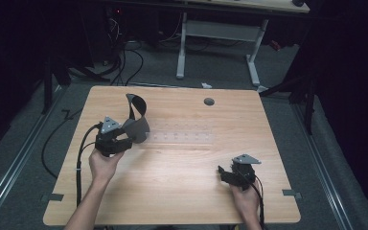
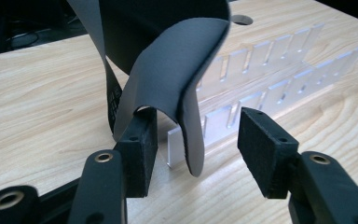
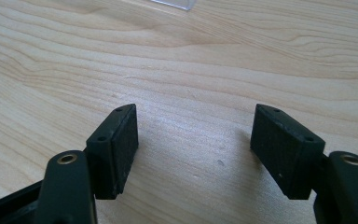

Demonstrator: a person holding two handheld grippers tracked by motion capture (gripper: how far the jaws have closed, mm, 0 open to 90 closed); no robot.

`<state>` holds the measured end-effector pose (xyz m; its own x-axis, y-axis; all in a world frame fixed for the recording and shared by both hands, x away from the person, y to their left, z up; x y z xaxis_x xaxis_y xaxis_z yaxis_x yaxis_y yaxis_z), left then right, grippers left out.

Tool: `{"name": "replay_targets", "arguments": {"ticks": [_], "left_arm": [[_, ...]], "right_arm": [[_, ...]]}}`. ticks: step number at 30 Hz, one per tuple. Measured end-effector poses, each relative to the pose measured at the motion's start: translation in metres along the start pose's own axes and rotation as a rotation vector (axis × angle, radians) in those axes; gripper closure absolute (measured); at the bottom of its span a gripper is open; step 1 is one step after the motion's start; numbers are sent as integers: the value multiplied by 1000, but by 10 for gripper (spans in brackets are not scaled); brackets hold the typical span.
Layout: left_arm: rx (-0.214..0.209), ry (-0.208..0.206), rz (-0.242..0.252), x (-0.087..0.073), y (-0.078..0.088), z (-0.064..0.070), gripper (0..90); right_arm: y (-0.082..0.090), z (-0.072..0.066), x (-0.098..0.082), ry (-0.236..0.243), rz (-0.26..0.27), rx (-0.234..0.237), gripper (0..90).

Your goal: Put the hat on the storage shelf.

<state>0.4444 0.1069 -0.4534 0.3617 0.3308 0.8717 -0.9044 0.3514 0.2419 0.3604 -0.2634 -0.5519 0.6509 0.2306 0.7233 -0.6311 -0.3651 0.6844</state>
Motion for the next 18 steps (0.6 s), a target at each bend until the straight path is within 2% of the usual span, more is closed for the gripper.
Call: {"name": "replay_targets", "arguments": {"ticks": [11, 16, 18], "left_arm": [[-21, 39, -3, -2, 19, -1, 452], [-29, 42, -2, -4, 26, 0, 450], [-33, 57, -4, -4, 28, 1, 450]], "right_arm": [[0, 0, 0, 0, 0, 0, 323], [0, 0, 0, 1, 0, 0, 322], [0, 0, 0, -1, 0, 2, 321]]}}
Point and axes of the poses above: each handheld gripper's, and its own axes: y roughly backward along the jaws, x roughly out of its top, z roughly to its right, the point moved 3 cm from there along -y, roughly forward along the jaws, and after that the axes turned 9 degrees about x, right-handed, at the moved point
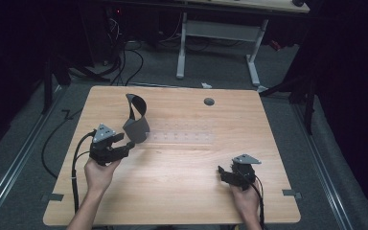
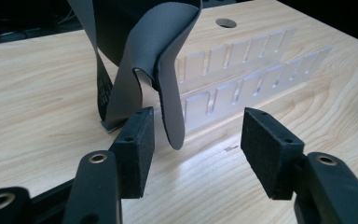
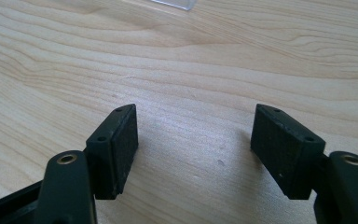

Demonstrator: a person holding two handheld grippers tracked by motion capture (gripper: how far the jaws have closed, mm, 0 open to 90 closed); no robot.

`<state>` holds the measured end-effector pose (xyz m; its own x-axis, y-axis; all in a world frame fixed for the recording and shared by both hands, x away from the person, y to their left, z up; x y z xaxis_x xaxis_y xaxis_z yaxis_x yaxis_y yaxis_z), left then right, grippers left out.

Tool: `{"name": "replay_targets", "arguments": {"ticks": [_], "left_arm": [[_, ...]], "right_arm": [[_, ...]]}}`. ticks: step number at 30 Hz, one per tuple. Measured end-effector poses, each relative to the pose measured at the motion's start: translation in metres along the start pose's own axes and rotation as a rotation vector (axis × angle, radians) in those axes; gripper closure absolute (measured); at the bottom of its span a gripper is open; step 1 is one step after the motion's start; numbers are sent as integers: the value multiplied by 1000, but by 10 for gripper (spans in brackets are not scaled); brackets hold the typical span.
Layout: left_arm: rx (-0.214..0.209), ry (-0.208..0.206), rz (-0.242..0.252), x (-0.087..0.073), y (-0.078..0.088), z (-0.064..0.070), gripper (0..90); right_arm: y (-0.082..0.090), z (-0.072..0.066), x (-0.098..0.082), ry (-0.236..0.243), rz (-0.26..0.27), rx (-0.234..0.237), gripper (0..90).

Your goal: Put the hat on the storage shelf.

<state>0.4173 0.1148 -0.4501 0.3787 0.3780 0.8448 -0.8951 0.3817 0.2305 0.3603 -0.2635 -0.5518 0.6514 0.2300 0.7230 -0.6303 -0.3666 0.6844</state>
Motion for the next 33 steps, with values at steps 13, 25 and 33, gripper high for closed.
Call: {"name": "replay_targets", "arguments": {"ticks": [13, 25, 33], "left_arm": [[-38, 11, -32, -14, 11, 4, 435], [-50, 38, -55, -27, 18, 6, 434], [-57, 49, -65, -39, 21, 9, 434]], "right_arm": [[0, 0, 0, 3, 0, 0, 320], [0, 0, 0, 3, -1, -1, 320], [0, 0, 0, 5, -1, -1, 319]]}}
Point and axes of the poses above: each handheld gripper's, and its own axes: y roughly backward along the jaws, x roughly out of its top, z roughly to its right, the point moved 3 cm from there along -y, roughly forward along the jaws, and after that the axes turned 9 degrees about x, right-handed, at the moved point
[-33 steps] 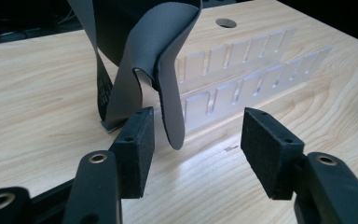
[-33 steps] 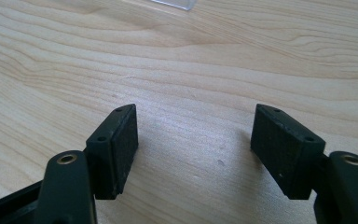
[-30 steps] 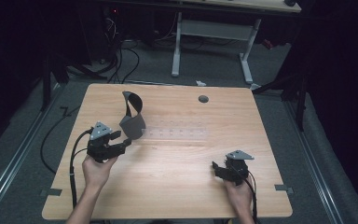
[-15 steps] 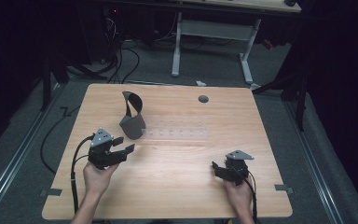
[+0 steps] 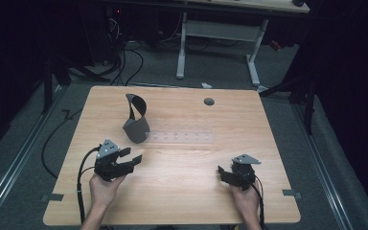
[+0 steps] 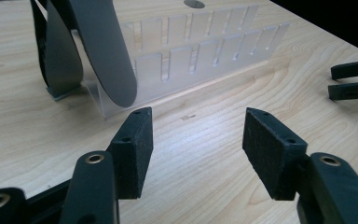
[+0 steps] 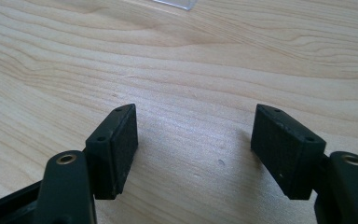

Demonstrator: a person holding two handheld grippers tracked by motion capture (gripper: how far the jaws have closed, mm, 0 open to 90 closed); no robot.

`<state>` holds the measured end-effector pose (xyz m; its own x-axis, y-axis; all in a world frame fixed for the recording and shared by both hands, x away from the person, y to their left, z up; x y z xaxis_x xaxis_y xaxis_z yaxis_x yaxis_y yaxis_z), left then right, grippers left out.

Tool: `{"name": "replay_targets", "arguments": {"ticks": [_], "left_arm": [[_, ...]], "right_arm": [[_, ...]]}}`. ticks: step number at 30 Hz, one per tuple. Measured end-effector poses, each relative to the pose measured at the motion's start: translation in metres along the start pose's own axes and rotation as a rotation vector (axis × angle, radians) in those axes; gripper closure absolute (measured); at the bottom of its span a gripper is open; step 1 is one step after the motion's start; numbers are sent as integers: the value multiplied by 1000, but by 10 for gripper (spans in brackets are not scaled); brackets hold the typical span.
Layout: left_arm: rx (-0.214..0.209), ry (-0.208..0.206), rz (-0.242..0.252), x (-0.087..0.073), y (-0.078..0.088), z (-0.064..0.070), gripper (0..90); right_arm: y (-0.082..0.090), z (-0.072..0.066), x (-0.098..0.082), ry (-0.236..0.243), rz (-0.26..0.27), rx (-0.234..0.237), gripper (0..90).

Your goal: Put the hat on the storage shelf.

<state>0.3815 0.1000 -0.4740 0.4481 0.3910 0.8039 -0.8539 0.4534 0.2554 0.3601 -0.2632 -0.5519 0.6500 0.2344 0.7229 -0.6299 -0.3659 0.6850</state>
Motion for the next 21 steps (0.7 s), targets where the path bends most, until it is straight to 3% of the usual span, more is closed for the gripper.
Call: {"name": "replay_targets", "arguments": {"ticks": [7, 17, 21], "left_arm": [[14, 4, -32, -16, -7, -2, 433], [78, -55, -65, -45, -26, -12, 428], [124, -104, -68, -56, -34, -18, 418]], "right_arm": [[0, 0, 0, -2, 0, 0, 319], [0, 0, 0, -2, -1, 0, 318], [0, 0, 0, -1, -1, 0, 318]]}}
Point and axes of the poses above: each handheld gripper's, and its own axes: y roughly backward along the jaws, x roughly out of its top, z roughly to its right, the point moved 3 cm from there along -y, roughly forward along the jaws, and after that the axes turned 9 degrees about x, right-handed, at the moved point
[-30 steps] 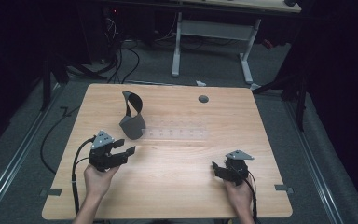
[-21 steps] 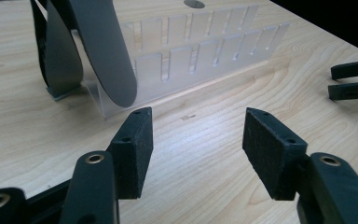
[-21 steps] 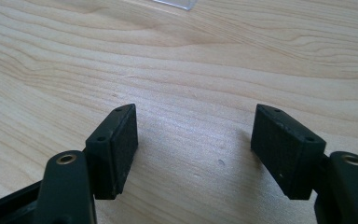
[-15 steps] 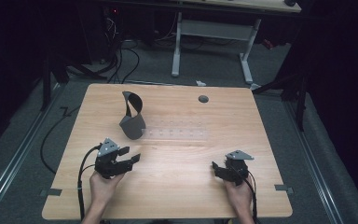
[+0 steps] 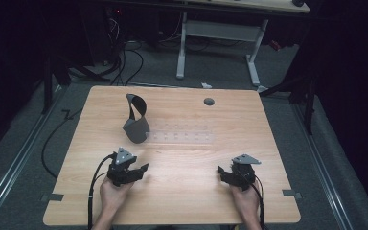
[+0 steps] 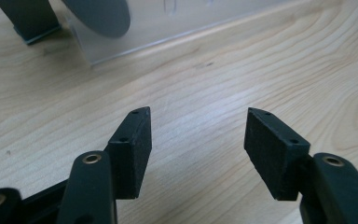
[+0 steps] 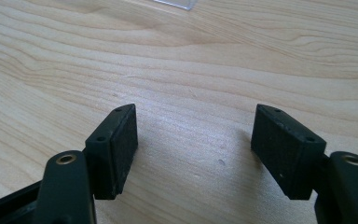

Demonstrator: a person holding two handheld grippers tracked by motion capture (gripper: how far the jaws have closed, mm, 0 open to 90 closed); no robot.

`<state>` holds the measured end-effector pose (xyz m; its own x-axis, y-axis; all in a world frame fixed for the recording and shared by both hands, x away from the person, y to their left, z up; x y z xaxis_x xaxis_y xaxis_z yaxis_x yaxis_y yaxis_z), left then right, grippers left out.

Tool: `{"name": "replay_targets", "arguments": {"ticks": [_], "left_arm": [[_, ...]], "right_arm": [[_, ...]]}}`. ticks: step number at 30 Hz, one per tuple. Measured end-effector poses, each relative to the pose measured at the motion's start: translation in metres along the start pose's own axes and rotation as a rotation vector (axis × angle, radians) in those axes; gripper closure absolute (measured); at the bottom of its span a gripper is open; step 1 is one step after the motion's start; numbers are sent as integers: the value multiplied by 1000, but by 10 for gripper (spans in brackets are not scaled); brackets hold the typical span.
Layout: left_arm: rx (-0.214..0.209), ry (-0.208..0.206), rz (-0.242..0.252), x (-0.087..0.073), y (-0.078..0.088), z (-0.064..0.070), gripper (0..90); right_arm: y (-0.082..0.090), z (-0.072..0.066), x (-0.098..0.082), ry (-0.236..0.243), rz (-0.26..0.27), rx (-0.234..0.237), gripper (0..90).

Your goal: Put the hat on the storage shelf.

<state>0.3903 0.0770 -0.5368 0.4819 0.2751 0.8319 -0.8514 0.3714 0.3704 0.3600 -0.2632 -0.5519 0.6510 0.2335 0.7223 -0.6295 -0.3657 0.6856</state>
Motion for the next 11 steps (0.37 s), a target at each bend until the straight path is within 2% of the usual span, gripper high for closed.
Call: {"name": "replay_targets", "arguments": {"ticks": [2, 4, 6, 11], "left_arm": [[22, -32, 0, -5, -3, -1, 414], [56, -84, -9, -15, -8, -3, 401], [43, -69, 0, -17, -8, -4, 378], [47, -66, -2, -17, -8, -5, 362]], "right_arm": [[0, 0, 0, 0, 0, 0, 318], [0, 0, 0, 0, 0, 0, 318], [0, 0, 0, 0, 0, 0, 318], [0, 0, 0, 0, 0, 0, 318]]}}
Point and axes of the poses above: each handheld gripper's, and its own axes: y roughly backward along the jaws, x roughly out of its top, z roughly to its right, the point moved 3 cm from there along -y, roughly forward along the jaws, and after that the axes turned 9 degrees about x, right-handed, at the moved point
